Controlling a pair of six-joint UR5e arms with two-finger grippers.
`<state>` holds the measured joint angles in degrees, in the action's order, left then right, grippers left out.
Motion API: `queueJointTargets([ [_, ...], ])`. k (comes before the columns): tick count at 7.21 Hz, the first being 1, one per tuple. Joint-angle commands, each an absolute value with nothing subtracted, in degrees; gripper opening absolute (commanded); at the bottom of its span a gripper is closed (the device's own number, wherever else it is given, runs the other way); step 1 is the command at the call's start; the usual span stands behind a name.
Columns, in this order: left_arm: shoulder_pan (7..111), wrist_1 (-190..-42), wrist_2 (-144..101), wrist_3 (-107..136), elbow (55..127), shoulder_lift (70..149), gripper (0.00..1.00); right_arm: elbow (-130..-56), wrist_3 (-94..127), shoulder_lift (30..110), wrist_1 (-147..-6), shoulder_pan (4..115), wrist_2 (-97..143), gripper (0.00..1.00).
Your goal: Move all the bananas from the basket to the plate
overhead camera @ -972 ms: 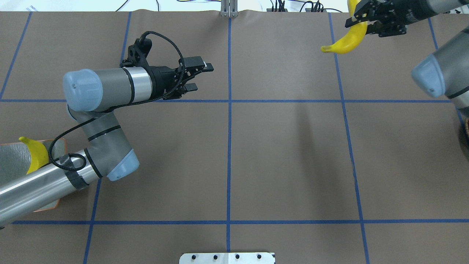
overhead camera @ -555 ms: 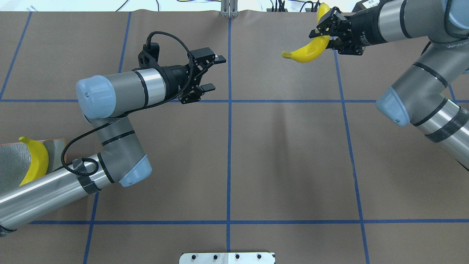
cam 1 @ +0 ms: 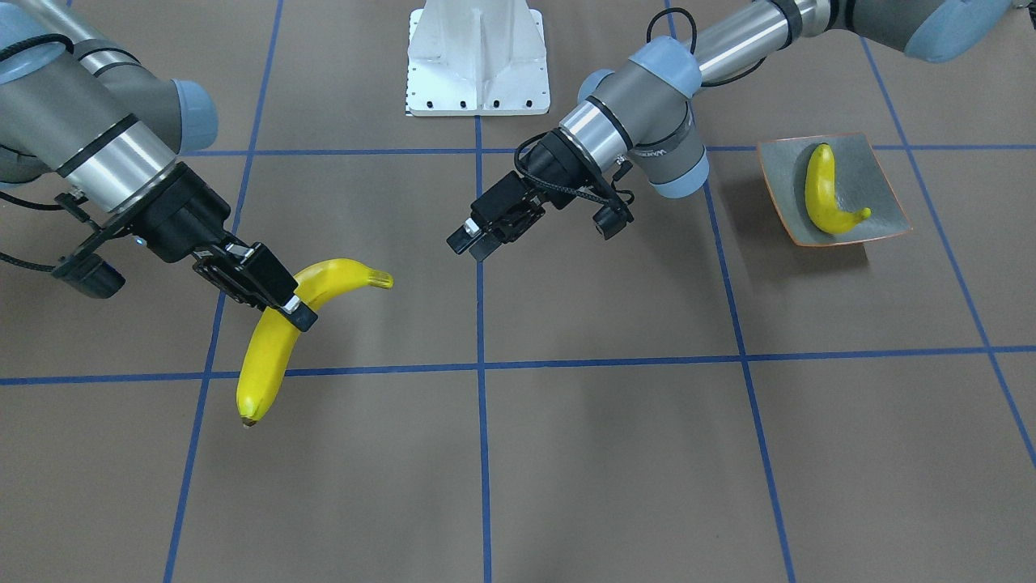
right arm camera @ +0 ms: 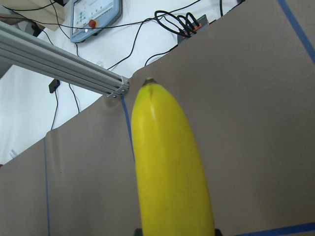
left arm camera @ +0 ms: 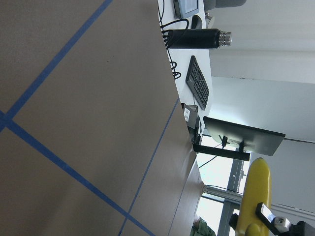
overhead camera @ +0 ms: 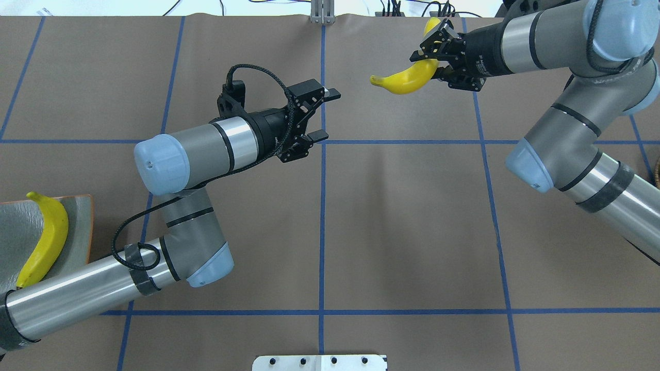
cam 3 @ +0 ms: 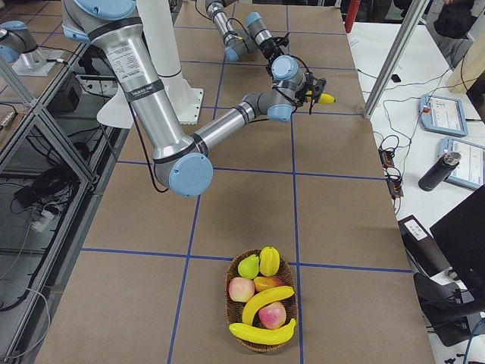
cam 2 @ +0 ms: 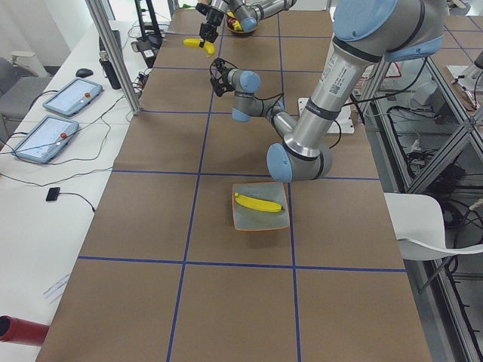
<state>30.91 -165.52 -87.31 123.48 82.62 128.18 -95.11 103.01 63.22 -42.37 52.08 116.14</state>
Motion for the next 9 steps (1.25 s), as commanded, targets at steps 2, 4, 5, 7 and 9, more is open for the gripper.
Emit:
queueJointTargets([
  [2, 30.59, -165.50, -84.74, 124.45, 82.53, 129.72, 1.00, -95.71, 106.86, 62.40, -42.54, 47.64, 112.59, 0.00],
  [4, 28.58, -165.59, -81.85, 124.54, 82.44, 129.90, 1.00, -96.41, 108.09, 62.32, -42.54, 46.85, 111.98, 0.00],
  [5, 28.22, -165.50, -81.48, 124.63, 82.53, 130.08, 1.00, -96.33, 108.80, 61.79, -42.54, 46.32, 110.93, 0.00],
  [7, 28.21, -165.50, -81.47, 124.63, 82.44, 130.60, 1.00, -96.24, 108.81, 61.52, -42.63, 45.62, 110.13, 0.00],
  [9, 27.78, -165.50, -81.47, 124.63, 82.35, 130.69, 1.00, -96.33, 108.81, 61.35, -42.63, 44.74, 109.08, 0.00],
])
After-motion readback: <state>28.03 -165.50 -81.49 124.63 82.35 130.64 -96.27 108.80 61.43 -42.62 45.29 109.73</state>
